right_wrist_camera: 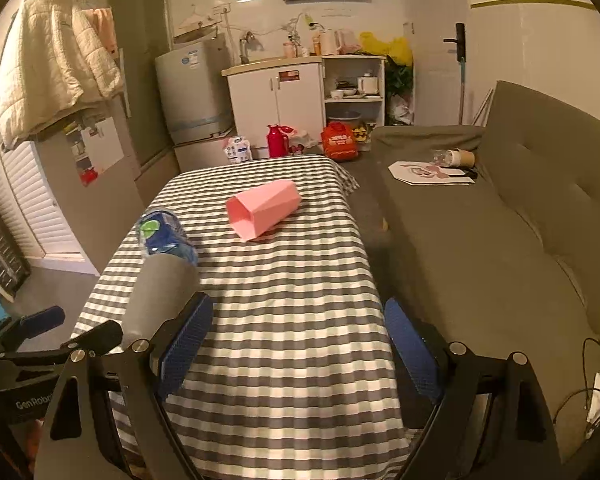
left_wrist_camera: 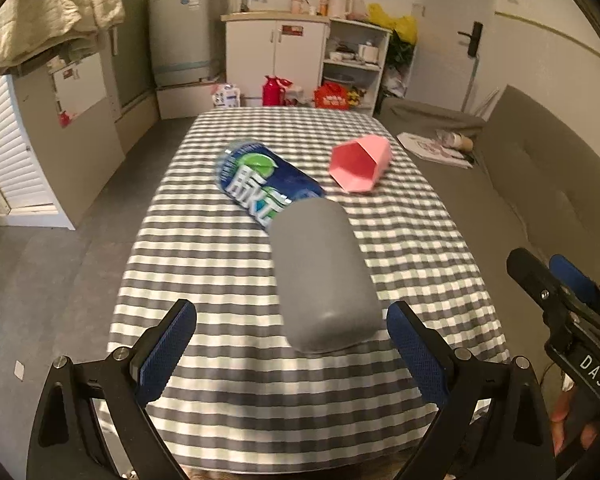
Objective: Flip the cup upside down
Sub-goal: 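Close the left gripper on the grey cup while the right gripper opens and releases it, then rotate the grey cup in the left gripper so its opening faces down, then lower the grey cup rim-down onto the tablecloth and open the left gripper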
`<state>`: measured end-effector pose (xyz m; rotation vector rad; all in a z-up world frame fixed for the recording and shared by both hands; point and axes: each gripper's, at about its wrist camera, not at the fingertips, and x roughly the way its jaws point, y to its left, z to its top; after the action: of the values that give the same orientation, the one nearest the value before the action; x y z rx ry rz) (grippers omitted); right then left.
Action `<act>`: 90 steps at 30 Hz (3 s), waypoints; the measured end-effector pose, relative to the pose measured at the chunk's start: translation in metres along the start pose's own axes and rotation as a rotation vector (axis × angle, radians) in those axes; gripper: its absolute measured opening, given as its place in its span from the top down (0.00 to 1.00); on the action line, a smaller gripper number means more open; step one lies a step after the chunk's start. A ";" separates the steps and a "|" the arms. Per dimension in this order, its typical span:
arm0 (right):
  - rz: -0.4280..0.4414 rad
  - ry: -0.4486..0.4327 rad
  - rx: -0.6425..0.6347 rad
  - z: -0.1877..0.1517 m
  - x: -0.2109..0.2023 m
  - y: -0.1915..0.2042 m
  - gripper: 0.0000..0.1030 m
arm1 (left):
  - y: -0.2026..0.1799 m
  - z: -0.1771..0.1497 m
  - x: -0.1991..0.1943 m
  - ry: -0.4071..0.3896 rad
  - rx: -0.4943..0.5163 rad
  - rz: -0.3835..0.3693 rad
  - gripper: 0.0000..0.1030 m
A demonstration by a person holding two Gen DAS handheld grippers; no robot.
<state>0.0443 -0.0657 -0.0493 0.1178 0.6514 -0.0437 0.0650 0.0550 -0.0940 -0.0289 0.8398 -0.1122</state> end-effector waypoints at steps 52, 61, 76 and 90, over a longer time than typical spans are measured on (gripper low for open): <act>0.005 0.092 0.057 -0.024 0.021 -0.009 0.15 | -0.001 0.030 0.020 0.098 0.026 -0.091 0.30; 0.004 0.103 0.067 -0.026 0.026 -0.012 0.15 | 0.002 0.027 0.027 0.071 0.032 -0.092 0.29; -0.007 0.141 0.063 -0.033 0.041 -0.013 0.15 | -0.013 0.021 0.079 0.013 0.129 -0.065 0.24; -0.018 0.148 0.058 -0.031 0.048 -0.012 0.15 | -0.021 0.013 0.071 0.026 0.141 -0.117 0.28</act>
<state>0.0633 -0.0739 -0.1042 0.1725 0.7990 -0.0722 0.1199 0.0261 -0.1371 0.0561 0.8540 -0.2826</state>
